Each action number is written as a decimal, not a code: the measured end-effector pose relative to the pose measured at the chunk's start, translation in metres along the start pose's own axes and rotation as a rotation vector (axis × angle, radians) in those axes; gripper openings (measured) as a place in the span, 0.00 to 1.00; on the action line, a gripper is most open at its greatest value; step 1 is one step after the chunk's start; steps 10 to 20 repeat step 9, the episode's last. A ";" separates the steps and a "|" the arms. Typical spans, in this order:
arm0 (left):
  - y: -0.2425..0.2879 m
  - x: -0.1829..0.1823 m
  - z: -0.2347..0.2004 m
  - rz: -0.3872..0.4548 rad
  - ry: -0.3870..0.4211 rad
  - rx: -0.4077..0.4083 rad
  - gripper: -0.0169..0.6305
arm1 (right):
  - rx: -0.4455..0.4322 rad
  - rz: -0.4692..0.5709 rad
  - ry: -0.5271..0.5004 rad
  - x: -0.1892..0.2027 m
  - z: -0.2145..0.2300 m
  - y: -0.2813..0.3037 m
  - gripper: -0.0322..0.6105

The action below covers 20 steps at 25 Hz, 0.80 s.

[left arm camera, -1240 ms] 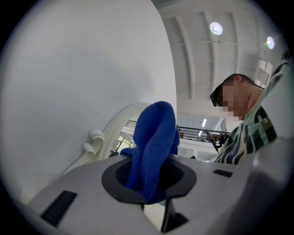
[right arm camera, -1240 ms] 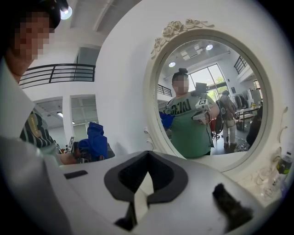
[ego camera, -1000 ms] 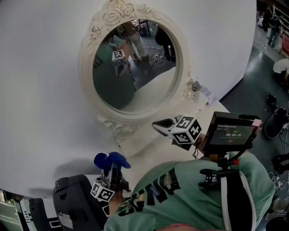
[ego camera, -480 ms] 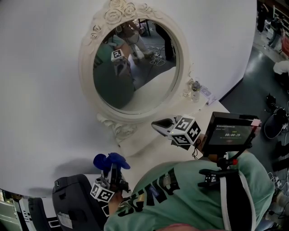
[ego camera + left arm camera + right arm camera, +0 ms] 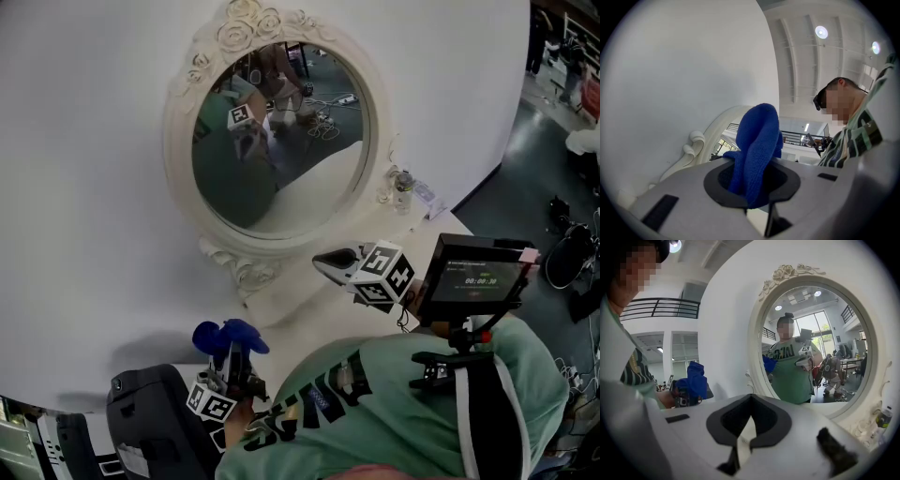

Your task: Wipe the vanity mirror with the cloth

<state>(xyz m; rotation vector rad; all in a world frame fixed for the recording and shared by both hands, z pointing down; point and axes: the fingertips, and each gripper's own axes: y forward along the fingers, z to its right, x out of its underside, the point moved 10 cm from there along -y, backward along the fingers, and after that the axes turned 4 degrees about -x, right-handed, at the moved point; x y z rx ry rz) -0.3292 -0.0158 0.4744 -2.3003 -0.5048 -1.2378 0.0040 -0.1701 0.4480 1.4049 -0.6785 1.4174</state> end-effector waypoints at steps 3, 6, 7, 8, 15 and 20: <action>0.001 0.000 0.001 0.000 -0.001 0.004 0.16 | 0.000 0.000 -0.001 0.000 0.000 0.000 0.06; 0.001 0.000 0.002 0.001 -0.002 0.007 0.16 | -0.002 0.002 -0.002 0.000 0.000 -0.001 0.06; 0.001 0.001 0.002 0.001 -0.002 0.007 0.16 | -0.003 0.001 -0.003 0.000 0.000 -0.001 0.06; 0.001 0.001 0.002 0.001 -0.002 0.008 0.16 | -0.004 0.001 -0.004 0.000 0.000 -0.001 0.06; 0.001 0.001 0.002 0.001 -0.002 0.008 0.16 | -0.005 0.000 -0.005 0.000 -0.001 -0.001 0.06; 0.001 0.001 0.002 0.001 -0.002 0.008 0.16 | -0.005 0.000 -0.005 0.000 -0.001 -0.001 0.06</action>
